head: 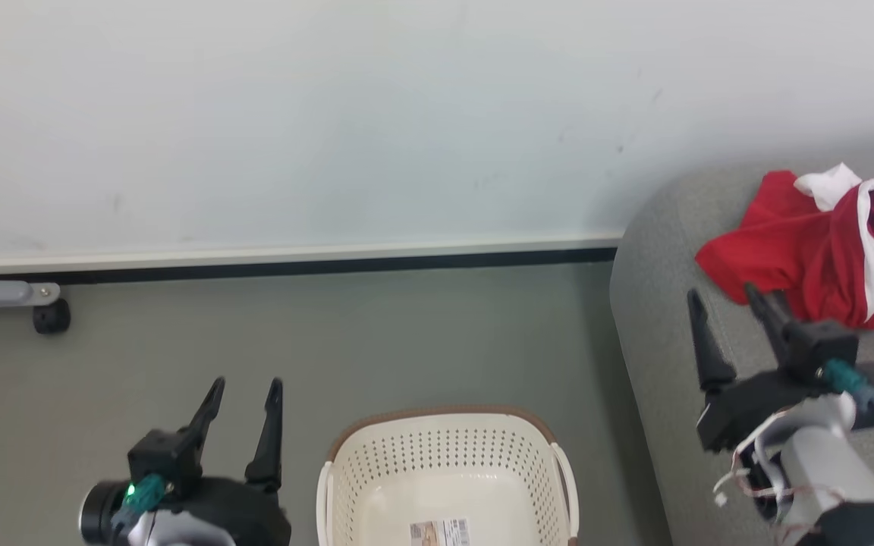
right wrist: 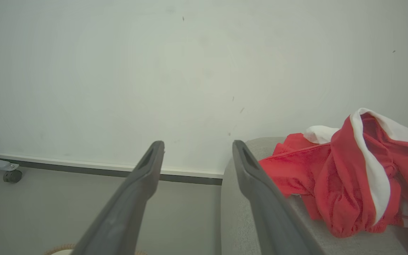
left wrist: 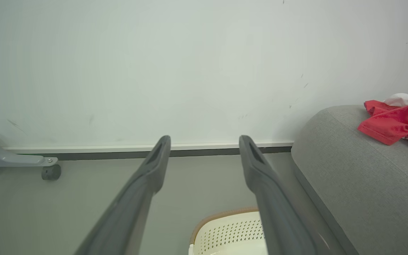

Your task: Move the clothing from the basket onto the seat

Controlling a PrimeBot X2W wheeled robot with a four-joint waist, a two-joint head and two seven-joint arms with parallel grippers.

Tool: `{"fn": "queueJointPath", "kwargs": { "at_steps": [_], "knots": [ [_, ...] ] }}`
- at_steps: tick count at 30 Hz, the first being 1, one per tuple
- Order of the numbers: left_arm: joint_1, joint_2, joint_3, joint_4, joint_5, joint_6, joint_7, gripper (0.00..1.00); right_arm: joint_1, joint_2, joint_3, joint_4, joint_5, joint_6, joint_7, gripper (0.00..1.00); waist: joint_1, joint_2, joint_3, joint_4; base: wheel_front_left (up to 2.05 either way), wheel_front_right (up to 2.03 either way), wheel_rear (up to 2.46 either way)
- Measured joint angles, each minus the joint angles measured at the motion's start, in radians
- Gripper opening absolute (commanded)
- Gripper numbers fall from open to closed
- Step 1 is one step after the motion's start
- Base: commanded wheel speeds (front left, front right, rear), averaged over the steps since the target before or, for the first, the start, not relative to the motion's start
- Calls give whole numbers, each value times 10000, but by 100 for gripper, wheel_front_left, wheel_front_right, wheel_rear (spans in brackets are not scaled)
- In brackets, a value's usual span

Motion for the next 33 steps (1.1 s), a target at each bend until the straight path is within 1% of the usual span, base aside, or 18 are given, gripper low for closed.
{"fn": "queueJointPath", "kwargs": {
  "at_steps": [4, 9, 13, 23, 27, 30, 33],
  "knots": [
    [736, 54, 410, -305, 4, -2, 0, 100, 946, 190, 96, -681, -54, -389, 0, 100, 0, -1, -341, 142, 0, 0, 0],
    [1567, 63, 872, -696, 84, 6, 0, 100, 1961, 431, 75, -1643, -67, -779, 2, 100, 1, 0, -580, 296, 0, 0, 0],
    [2014, 27, 1409, -920, 251, 6, 0, 100, 2657, 489, 10, -2470, -81, -1032, 2, 100, 1, -1, -656, 347, 0, 0, 0],
    [2733, -268, 2082, -1538, 826, 6, 0, 100, 4345, 520, -301, -4243, -105, -1354, 0, 100, 2, 1, -700, 356, 0, 0, 0],
    [2770, -414, 2153, -1712, 941, 6, 0, 100, 4890, 514, -491, -4765, -113, -1469, 0, 100, 2, 1, -701, 345, 0, 0, 0],
    [2950, -483, 2178, -1850, 1220, 6, 0, 100, 5248, 514, -650, -5118, -113, -1482, 0, 100, 2, 1, -707, 330, 0, 0, 0],
    [2962, -499, 2224, -1919, 1277, 6, 0, 100, 5357, 516, -692, -5288, -117, -1557, 0, 100, 3, 1, -705, 307, 0, 0, 0]
  ]
}}
